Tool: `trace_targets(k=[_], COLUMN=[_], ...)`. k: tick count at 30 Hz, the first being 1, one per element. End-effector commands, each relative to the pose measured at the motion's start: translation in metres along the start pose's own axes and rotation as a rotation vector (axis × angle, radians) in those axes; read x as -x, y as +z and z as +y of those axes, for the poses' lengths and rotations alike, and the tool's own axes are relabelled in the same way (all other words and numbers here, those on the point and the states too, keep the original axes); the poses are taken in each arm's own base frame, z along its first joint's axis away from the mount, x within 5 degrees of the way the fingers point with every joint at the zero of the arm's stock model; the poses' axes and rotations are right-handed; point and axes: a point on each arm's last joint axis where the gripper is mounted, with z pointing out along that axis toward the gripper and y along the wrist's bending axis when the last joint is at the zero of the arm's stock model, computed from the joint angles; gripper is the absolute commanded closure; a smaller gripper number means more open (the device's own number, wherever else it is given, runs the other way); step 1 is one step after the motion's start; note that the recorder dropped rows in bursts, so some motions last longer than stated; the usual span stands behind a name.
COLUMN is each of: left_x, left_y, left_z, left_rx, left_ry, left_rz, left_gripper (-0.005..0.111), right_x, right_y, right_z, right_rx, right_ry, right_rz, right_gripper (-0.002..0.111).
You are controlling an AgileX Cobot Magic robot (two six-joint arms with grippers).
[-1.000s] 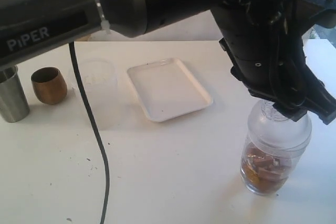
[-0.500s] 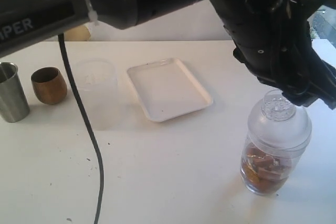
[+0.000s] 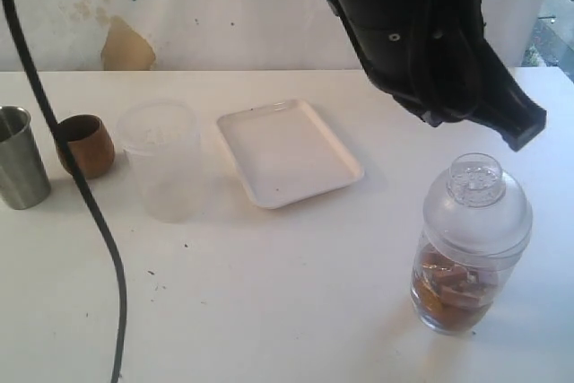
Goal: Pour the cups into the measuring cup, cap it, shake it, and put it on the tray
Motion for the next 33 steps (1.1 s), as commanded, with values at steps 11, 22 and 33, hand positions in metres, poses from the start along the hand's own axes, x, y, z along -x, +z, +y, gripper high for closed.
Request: trace_targets(k=[11,22,33], left_x=[-0.047,-0.197,-0.277], left_y=[-0.104,-0.149,-0.103], left_z=[-0.017,-0.015,-0.016], left_rx=[0.122,-0.025,-0.027], left_ry=[-0.022,0.027,0.021], left_rz=[-0.282,-0.858,-0.716], left_gripper=[0.107,0.107,0.107], right_x=[-0.001,-0.001,-0.001], right_y=[0.000,0.000,0.000], right_z=[0.000,0.000,0.000], right_rx=[0.004,0.004,0.004], right_ry=[-0.003,-0.003,-0.003], right_rz=[-0.002,-0.002,-0.002], right_gripper=[0.108,0.108,0.108])
